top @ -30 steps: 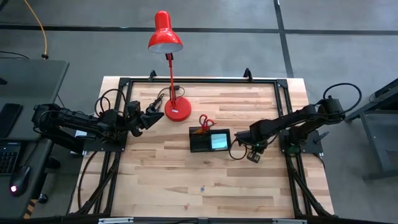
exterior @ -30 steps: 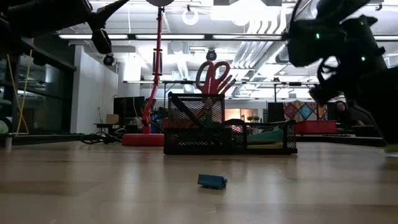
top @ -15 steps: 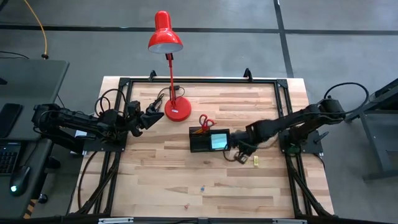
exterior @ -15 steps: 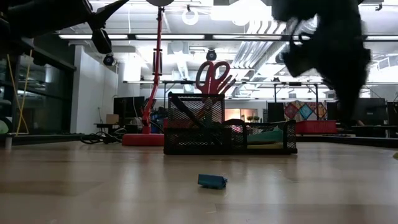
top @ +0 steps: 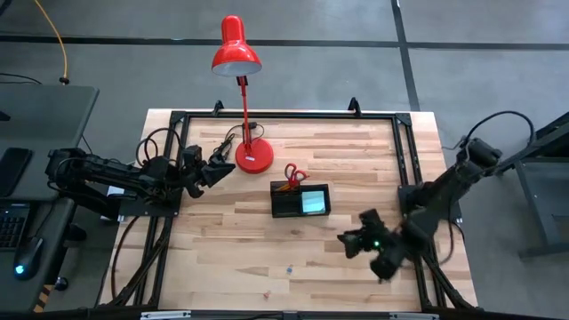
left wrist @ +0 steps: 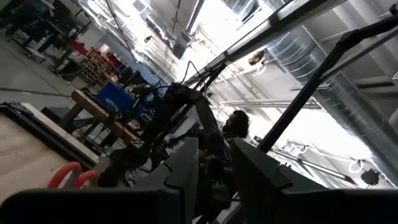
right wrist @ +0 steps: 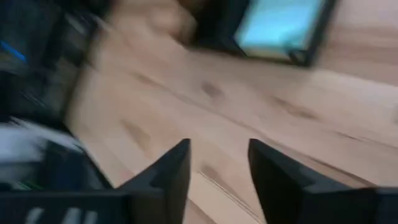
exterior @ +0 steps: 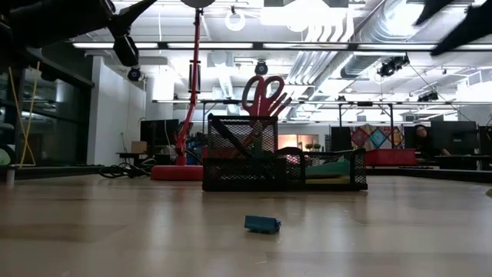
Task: Pick and place office supplies into organizer
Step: Put the yellow eraser into the black desk organizer
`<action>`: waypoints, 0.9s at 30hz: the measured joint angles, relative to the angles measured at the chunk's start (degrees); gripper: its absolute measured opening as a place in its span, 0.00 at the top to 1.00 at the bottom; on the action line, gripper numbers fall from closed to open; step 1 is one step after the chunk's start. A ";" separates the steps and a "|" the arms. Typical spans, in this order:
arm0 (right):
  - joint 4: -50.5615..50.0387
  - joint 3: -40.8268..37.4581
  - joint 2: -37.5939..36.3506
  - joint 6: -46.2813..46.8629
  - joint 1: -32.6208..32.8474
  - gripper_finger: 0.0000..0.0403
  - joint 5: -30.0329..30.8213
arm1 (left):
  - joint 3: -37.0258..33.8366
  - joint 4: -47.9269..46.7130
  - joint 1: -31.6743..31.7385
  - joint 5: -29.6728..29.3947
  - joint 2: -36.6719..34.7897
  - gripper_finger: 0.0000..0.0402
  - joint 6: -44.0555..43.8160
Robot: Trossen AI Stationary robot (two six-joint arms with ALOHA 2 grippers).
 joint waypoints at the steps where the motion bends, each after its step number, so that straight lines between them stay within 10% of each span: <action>1: 0.06 0.01 0.65 2.89 2.04 0.59 4.25 | 0.00 -0.07 0.00 -0.22 0.00 0.78 -0.06; 17: 7.76 0.93 15.42 20.69 12.14 0.38 30.55 | 0.00 -0.55 0.02 -2.04 0.00 0.78 0.15; 23: -1.27 10.82 18.34 10.52 4.15 0.42 18.89 | 0.00 -0.90 0.00 1.68 0.00 0.78 0.11; 27: -23.30 18.19 22.38 20.40 2.33 0.48 14.94 | 0.00 -1.06 0.00 3.26 -0.02 0.78 1.22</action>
